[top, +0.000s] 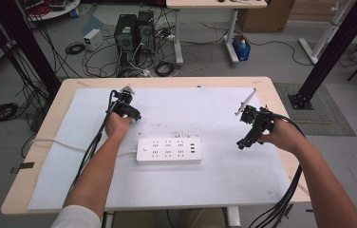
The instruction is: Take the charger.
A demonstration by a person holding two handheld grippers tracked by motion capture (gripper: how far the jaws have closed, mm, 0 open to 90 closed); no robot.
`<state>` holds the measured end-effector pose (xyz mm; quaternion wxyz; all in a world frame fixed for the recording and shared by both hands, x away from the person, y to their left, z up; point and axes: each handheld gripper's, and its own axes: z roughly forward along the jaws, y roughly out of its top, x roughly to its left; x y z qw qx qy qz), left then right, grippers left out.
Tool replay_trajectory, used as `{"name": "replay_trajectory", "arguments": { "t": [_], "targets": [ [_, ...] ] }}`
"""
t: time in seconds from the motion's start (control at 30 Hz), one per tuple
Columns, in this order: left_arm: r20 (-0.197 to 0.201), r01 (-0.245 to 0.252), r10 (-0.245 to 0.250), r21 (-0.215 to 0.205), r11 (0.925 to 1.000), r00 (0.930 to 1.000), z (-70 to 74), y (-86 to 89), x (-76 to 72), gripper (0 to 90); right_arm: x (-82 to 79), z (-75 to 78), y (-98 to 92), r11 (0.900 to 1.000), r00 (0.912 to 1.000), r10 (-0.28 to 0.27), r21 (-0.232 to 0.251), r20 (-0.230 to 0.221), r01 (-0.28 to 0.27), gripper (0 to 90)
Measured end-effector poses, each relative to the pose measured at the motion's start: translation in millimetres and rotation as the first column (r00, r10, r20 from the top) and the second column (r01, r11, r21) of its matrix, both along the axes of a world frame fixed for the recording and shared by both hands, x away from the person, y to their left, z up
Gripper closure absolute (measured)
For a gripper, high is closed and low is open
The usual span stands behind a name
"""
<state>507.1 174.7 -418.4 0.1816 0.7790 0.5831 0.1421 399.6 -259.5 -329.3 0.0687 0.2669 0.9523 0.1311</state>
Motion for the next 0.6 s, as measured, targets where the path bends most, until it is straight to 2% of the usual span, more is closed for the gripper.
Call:
{"name": "replay_trajectory", "arguments": {
  "t": [0.13,0.2,0.3,0.43,0.47,0.5,0.53,0.6],
  "targets": [
    [0.011,0.018,-0.018,-0.010,0.9998,0.9998,4.4,1.7,-1.7,42.6,-0.5,0.2,1.3,1.000,1.0000,0.004,-0.001,0.001,-0.004,1.2],
    [0.053,0.066,-0.064,-0.029,0.9974,0.9965,17.4,2.9,-7.3,42.6,-0.8,0.4,1.5,1.000,1.0000,0.002,-0.003,0.005,-0.002,1.2],
    [0.074,0.095,-0.092,-0.032,0.9950,0.9930,24.4,3.1,-11.6,42.6,-1.1,0.9,1.8,1.000,0.9999,-0.003,-0.003,0.011,0.003,1.2],
    [0.115,0.156,-0.149,-0.060,0.9859,0.9822,38.8,1.5,-21.5,42.6,-2.8,1.8,2.8,1.000,0.9993,-0.022,0.000,0.031,0.022,1.2],
    [0.125,0.172,-0.164,-0.063,0.9830,0.9785,42.4,0.6,-24.3,42.6,-4.0,2.2,2.6,1.000,0.9987,-0.029,0.002,0.042,0.029,1.2],
    [0.150,0.203,-0.192,-0.062,0.9772,0.9699,49.2,-1.1,-30.0,42.6,-4.8,2.6,2.5,0.999,0.9984,-0.035,0.003,0.045,0.035,1.2],
    [0.150,0.203,-0.192,-0.062,0.9772,0.9699,49.2,-1.1,-30.0,42.6,-4.8,2.6,2.5,0.999,0.9984,-0.035,0.003,0.045,0.035,1.2],
    [0.172,0.232,-0.218,-0.061,0.9709,0.9606,55.9,-1.4,-35.7,42.6,-6.6,3.6,2.3,0.999,0.9979,-0.039,0.008,0.052,0.039,1.2]
  ]
}}
